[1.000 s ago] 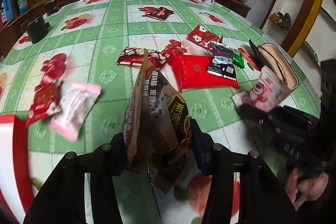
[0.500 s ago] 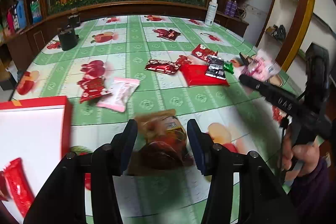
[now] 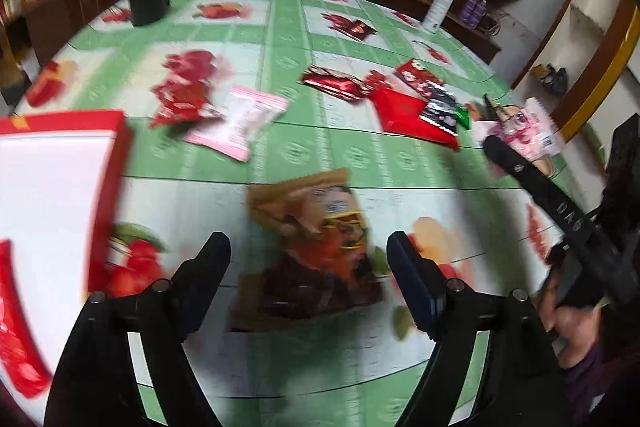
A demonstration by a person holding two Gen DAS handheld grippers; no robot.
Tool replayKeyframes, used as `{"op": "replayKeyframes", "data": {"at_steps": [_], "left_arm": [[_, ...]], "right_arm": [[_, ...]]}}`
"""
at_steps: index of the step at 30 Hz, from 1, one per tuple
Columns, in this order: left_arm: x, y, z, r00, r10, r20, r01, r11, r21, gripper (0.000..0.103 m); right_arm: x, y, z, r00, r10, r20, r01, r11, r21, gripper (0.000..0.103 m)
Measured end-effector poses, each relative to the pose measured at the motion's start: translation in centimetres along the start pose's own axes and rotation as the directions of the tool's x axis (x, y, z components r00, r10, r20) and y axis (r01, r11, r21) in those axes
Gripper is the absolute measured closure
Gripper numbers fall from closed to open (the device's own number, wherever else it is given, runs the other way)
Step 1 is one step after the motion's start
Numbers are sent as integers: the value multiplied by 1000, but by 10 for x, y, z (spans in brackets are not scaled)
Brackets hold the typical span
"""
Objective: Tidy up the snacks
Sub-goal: 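Carry both packets over the white tray and open both tools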
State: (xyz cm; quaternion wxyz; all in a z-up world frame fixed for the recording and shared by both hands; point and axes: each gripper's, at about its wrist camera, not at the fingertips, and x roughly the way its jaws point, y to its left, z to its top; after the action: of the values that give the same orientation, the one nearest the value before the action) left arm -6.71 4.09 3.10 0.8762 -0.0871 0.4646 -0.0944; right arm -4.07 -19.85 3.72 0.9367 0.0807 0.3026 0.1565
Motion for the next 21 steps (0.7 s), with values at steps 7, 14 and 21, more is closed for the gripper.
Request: {"op": "replayKeyframes", "data": {"at_steps": [7,14,21], "left_arm": [[21,-10,-3,996,94,12,-94,995,42,24],[16,-17,-7,996,72,53,-79,987,137,55],[-16,-21,-8,988,68,140,-94,979,184,55]], "right_arm": [[-1,3,0,1000,4,6,-4,1000,-16,82],[-6,10,0,1000,-1,21,2,999,-50,82],[-10,20,-3,998,30,47,-27,997,-67,82]]}}
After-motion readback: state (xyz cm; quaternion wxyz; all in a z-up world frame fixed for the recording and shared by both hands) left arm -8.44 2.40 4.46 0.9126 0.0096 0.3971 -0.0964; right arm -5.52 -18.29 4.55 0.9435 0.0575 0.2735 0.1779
